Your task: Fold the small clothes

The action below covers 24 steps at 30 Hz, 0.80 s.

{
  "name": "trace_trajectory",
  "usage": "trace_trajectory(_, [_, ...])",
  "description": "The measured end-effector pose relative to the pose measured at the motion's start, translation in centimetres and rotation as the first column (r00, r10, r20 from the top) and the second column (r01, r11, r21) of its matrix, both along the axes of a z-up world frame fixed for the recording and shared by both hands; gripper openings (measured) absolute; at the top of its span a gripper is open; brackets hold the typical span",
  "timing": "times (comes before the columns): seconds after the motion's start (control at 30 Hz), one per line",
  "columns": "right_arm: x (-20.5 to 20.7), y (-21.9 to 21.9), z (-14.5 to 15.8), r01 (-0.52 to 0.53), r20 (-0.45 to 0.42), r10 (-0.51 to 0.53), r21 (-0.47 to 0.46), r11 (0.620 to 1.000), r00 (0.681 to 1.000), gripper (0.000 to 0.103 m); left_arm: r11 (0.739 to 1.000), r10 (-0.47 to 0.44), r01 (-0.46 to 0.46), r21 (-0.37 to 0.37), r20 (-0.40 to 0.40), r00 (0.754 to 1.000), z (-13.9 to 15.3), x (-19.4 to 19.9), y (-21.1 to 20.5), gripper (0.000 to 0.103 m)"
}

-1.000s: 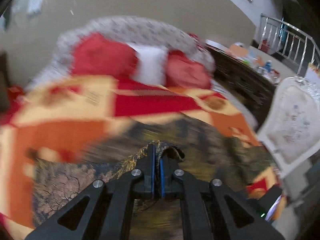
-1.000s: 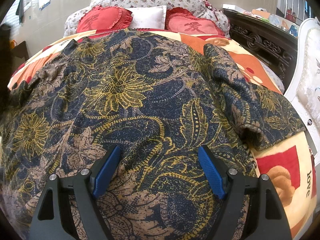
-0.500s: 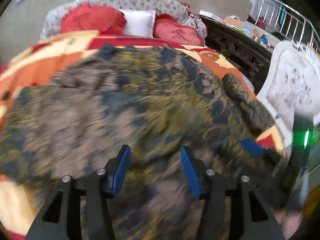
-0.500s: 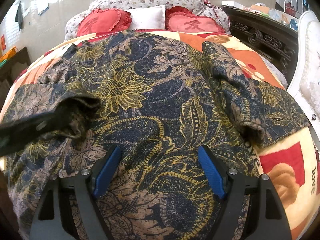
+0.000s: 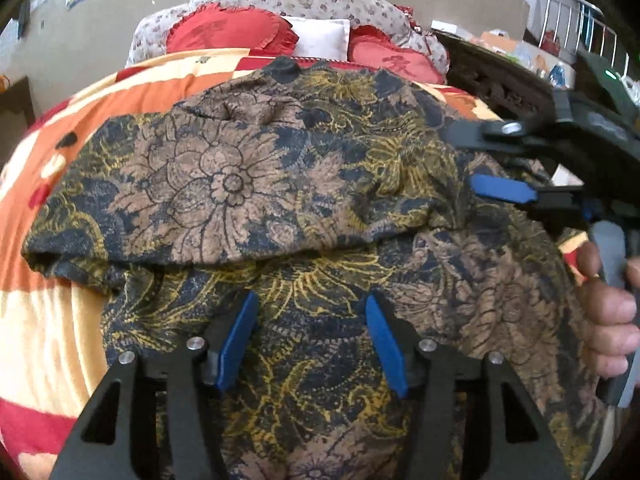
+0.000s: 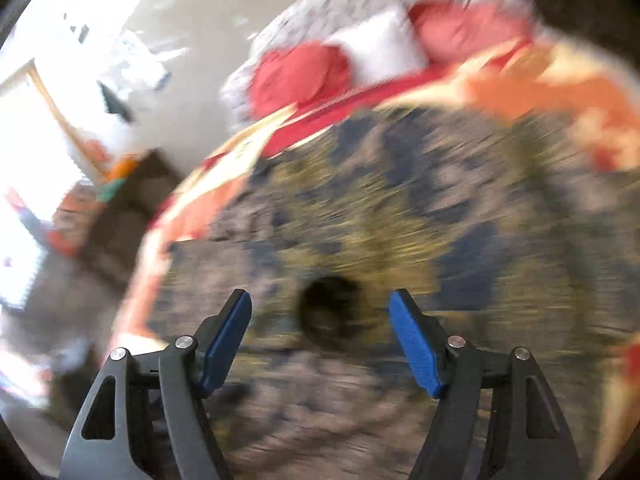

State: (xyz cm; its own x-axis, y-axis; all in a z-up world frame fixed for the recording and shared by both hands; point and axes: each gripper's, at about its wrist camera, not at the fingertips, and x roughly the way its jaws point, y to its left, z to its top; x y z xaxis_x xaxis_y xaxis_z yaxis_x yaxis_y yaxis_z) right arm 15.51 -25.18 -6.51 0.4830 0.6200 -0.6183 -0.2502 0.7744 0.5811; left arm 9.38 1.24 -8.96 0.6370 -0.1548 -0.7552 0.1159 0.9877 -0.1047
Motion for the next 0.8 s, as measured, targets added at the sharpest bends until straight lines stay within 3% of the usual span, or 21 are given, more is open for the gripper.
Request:
trace_trajectory(0.07, [1.2, 0.9, -0.8, -0.014, -0.029, 0.012, -0.058, 0.998, 1.0, 0.086, 1.0, 0.018, -0.018, 0.005, -0.002, 1.0, -0.1, 0.1, 0.1, 0.062])
trace_trajectory(0.1, [1.4, 1.3, -1.0, -0.024, -0.028, 0.022, -0.087, 0.996, 0.999, 0.079, 1.0, 0.03, -0.03, 0.003, -0.002, 1.0, -0.2, 0.2, 0.2, 0.062])
trace_trajectory(0.2, [2.2, 2.9, -1.5, -0.119, -0.056, 0.114, -0.106, 0.987, 0.992, 0.029, 0.999, 0.053, -0.053, 0.003, -0.001, 0.999, -0.2, 0.4, 0.4, 0.062])
trace_trajectory(0.27, [2.3, 3.1, -0.3, -0.132, -0.044, 0.129, -0.082, 0.988, 0.991, 0.021, 0.998, 0.057, -0.057, 0.0, 0.001, 0.998, -0.2, 0.5, 0.5, 0.062])
trace_trajectory(0.33, [2.1, 2.2, 2.0, -0.109, 0.0, 0.109, -0.015, 0.994, 0.994, 0.021, 0.998, 0.059, -0.059, -0.003, 0.002, 0.998, -0.2, 0.6, 0.6, 0.062])
trace_trajectory(0.4, [1.6, 0.8, 6.0, -0.092, 0.101, 0.089, 0.024, 0.995, 0.991, 0.021, 0.998, 0.06, -0.06, -0.004, 0.002, 0.998, -0.1, 0.6, 0.6, 0.062])
trace_trajectory(0.47, [0.9, -0.7, 9.2, -0.072, 0.219, 0.066, 0.021, 0.997, 0.974, 0.021, 0.998, 0.06, -0.06, -0.004, 0.002, 0.998, -0.1, 0.6, 0.6, 0.062])
trace_trajectory(0.5, [0.6, -1.7, 10.2, -0.066, 0.283, 0.064, -0.004, 0.998, 0.957, 0.021, 0.998, 0.06, -0.06, -0.003, 0.002, 0.998, -0.1, 0.6, 0.6, 0.062])
trace_trajectory(0.53, [0.6, -2.3, 10.0, -0.062, 0.294, 0.077, -0.06, 0.996, 0.953, 0.02, 0.998, 0.061, -0.061, -0.001, 0.003, 0.998, -0.1, 0.6, 0.6, 0.062])
trace_trajectory(0.6, [2.4, -3.4, 6.1, -0.064, 0.124, 0.096, -0.24, 0.969, 0.988, 0.02, 0.998, 0.062, -0.062, -0.002, 0.003, 0.998, -0.1, 0.6, 0.7, 0.062])
trace_trajectory(0.63, [2.9, -4.3, 3.2, -0.069, 0.019, 0.081, -0.345, 0.936, 0.997, 0.02, 0.998, 0.062, -0.062, -0.002, 0.004, 0.998, -0.1, 0.5, 0.6, 0.062])
trace_trajectory(0.67, [2.7, -4.9, 1.5, -0.081, -0.031, 0.075, -0.4, 0.913, 0.997, 0.02, 0.998, 0.063, -0.063, -0.003, 0.004, 0.998, -0.1, 0.4, 0.6, 0.062])
trace_trajectory(0.77, [0.7, -7.0, 0.6, -0.019, -0.007, 0.017, -0.412, 0.911, 1.0, 0.029, 0.998, 0.068, -0.068, -0.003, 0.004, 0.998, -0.1, 0.4, 0.7, 0.062])
trace_trajectory(0.8, [0.1, -7.6, 0.8, 0.011, 0.009, -0.009, -0.399, 0.917, 1.0, 0.04, 0.998, 0.069, -0.069, -0.003, 0.004, 0.998, -0.1, 0.4, 0.6, 0.062])
